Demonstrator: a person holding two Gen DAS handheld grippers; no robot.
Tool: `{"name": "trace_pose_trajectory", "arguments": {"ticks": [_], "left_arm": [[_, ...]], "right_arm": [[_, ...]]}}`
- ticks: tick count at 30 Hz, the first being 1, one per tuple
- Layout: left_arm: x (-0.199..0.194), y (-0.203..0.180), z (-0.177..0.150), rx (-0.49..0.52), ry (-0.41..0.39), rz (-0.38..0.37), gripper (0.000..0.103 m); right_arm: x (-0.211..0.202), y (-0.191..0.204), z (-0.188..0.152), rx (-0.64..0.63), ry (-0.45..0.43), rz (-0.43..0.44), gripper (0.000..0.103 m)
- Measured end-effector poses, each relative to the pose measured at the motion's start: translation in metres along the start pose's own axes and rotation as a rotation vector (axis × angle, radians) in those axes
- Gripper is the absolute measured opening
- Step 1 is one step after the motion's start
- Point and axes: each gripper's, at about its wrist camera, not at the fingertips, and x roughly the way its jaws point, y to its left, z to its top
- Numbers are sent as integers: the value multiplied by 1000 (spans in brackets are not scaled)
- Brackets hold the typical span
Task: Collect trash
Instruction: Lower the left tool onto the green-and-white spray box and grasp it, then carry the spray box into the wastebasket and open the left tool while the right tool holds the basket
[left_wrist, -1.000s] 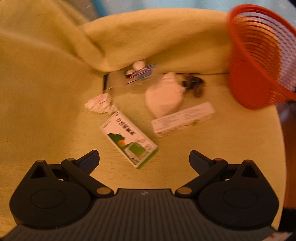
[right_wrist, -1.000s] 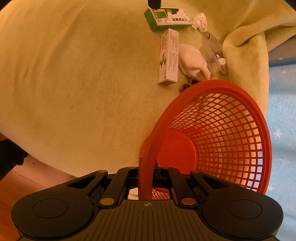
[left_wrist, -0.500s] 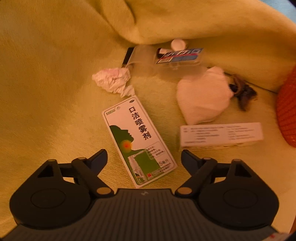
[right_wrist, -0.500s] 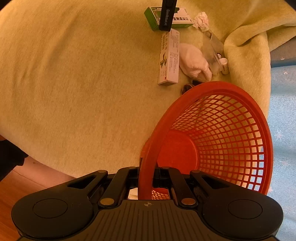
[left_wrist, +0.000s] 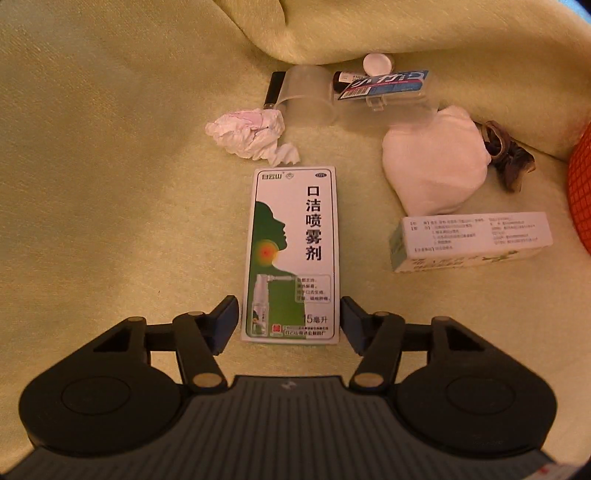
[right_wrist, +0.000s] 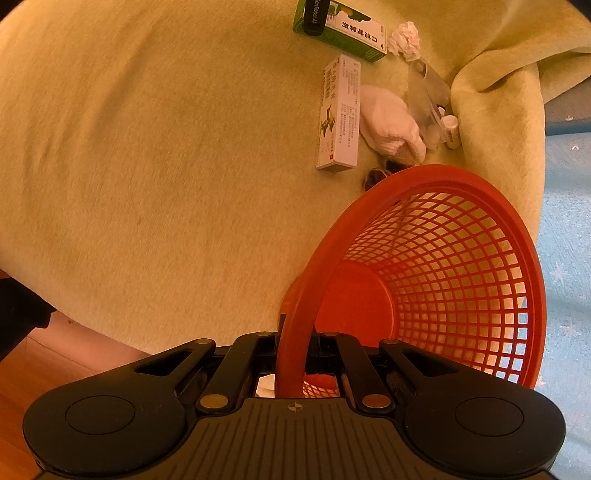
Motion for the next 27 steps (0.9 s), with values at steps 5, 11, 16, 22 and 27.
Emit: {"name": "trace_pose_trajectory", "arguments": {"ticks": [5,11,16,22,27], "left_arm": [[4,2,2,5,-7,-8,54],[-2,3,5,-6,8,-12,50],[-16,4,2,9,26,-12,50],[-42,7,-8,18,20,-22,50],[-72,9,-11,13,-3,-41,50]], "right_arm": [[0,1,1,2,5,-1,1],[0,0,1,1,9,-2,1],[0,0,1,-8,12,-3,1],[0,2,1,-30,16,-7,1],[-1,3,1,-42,20,-14,1]]}}
